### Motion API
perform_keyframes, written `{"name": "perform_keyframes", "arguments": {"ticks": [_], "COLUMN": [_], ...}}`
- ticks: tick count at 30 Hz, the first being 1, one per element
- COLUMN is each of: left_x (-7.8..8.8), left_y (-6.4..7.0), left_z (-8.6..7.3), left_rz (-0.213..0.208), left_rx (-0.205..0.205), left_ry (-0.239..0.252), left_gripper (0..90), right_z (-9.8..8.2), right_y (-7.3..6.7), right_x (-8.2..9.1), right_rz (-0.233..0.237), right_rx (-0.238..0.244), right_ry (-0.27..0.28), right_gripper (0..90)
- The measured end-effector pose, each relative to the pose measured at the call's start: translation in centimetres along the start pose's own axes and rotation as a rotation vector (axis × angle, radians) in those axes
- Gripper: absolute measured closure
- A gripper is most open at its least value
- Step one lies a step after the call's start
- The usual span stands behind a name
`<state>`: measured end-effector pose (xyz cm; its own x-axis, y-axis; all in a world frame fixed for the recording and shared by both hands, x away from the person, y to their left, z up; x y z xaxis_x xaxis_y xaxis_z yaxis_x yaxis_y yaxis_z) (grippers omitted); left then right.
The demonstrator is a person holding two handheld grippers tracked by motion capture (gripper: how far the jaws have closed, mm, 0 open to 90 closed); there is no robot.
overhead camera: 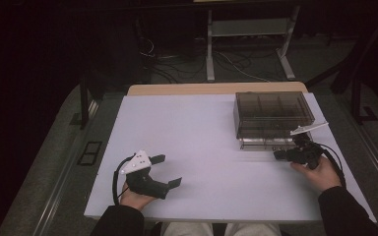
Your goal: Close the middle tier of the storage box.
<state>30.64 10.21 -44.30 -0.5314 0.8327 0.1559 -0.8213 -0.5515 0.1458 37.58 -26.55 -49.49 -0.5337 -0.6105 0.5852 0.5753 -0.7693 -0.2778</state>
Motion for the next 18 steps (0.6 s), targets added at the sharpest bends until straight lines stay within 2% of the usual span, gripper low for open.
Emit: {"name": "perform_keyframes", "arguments": {"ticks": [18], "left_x": [-0.02], "left_y": [0.01], "left_z": [0.00], "left_rz": [0.000], "left_rx": [0.000], "left_ry": [-0.001], "left_gripper": [1.1], "right_z": [0.69], "right_y": [0.64], "right_x": [0.38], "right_rz": [-0.002], "right_rx": [-0.037], "right_ry": [0.035], "right_gripper": [88.7]}}
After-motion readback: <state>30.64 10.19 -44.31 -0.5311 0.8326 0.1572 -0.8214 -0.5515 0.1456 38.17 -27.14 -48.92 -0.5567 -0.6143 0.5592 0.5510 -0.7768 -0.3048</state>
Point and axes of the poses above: each handheld gripper's, and its own axes: x roughly backward along the jaws, z roughly out of its top, y roughly to its right, the point moved 9 cm from there along -x, roughly forward along the jaws, and after that the axes turned 14 degrees about y, right-handed, at the moved point
